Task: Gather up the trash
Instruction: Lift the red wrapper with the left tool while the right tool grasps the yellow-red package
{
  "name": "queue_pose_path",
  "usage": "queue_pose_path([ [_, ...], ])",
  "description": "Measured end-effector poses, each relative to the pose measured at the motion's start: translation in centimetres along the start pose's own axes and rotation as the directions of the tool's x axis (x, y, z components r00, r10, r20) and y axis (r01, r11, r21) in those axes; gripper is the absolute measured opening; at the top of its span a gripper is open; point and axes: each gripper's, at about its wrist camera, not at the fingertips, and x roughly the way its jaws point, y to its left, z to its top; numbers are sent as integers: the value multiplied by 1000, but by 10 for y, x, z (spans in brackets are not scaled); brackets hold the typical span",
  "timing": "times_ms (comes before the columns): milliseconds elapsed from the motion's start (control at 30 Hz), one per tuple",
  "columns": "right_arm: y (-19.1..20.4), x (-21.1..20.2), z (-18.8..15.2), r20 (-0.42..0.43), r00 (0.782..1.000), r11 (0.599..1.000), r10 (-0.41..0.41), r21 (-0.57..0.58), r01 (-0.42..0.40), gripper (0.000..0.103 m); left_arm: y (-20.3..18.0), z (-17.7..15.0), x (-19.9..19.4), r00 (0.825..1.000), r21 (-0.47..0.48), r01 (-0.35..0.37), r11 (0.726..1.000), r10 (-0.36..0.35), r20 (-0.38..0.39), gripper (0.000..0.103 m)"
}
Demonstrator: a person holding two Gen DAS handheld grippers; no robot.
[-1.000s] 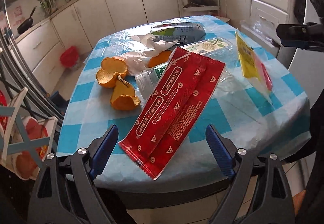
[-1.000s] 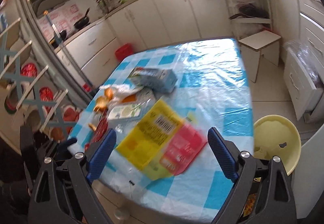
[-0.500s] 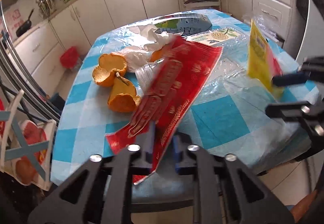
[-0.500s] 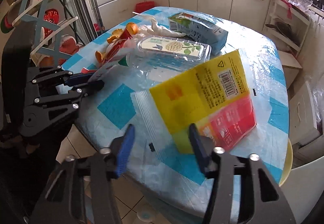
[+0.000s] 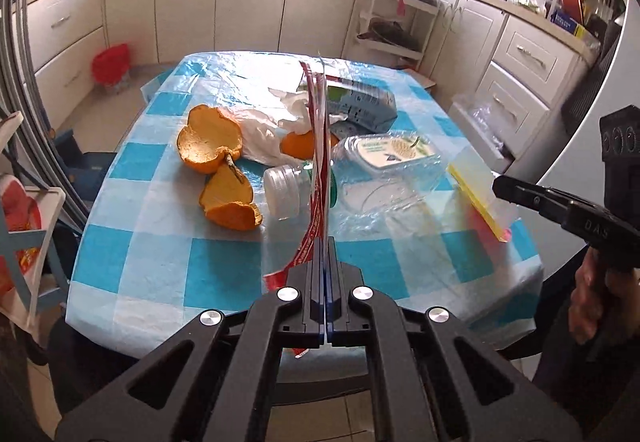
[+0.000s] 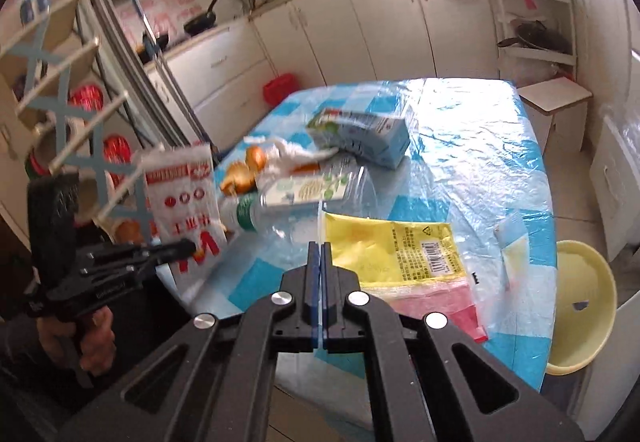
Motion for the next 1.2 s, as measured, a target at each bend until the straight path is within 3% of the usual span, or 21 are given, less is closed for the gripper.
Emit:
queue_pose_path([
  [333, -39, -26, 10, 160, 973, 953, 167, 227, -201, 2, -8, 7, -14, 999, -6, 45, 999, -45, 18, 1],
  [567, -55, -48, 12, 259, 945, 919, 201, 284, -273, 1, -17, 14, -22, 996, 9, 77, 997, -77, 34, 1],
  [833, -94, -81, 12, 416, 884, 848, 212, 372, -378, 1, -35, 21, -23, 993, 40, 110, 993, -112, 33, 1],
  [900, -100, -86, 12, 432, 880, 843, 197, 384, -377, 1, -37, 22, -22, 993, 42, 113, 993, -114, 34, 1],
  [967, -103, -84, 13, 409, 895, 847, 179, 398, -352, 2, -37, 23, -22, 993, 41, 114, 993, -115, 34, 1],
  [1033, -102, -66, 13, 315, 936, 854, 153, 435, -286, 4, -37, 23, -20, 993, 39, 112, 993, -113, 32, 1],
  [1067, -102, -52, 12, 244, 959, 854, 143, 460, -244, 11, -37, 22, -19, 993, 37, 111, 993, -112, 29, 1],
  [1100, -102, -41, 10, 176, 977, 857, 121, 479, -192, 43, -36, 22, -18, 993, 34, 111, 993, -112, 25, 1],
  [1133, -99, -27, 8, 84, 995, 864, 60, 495, -94, 65, -36, 21, -17, 993, 32, 112, 993, -112, 23, 1],
  [1200, -90, -13, 7, 0, 1000, 891, -25, 453, 22, 66, -35, 20, -18, 993, 32, 112, 993, -113, 26, 1],
])
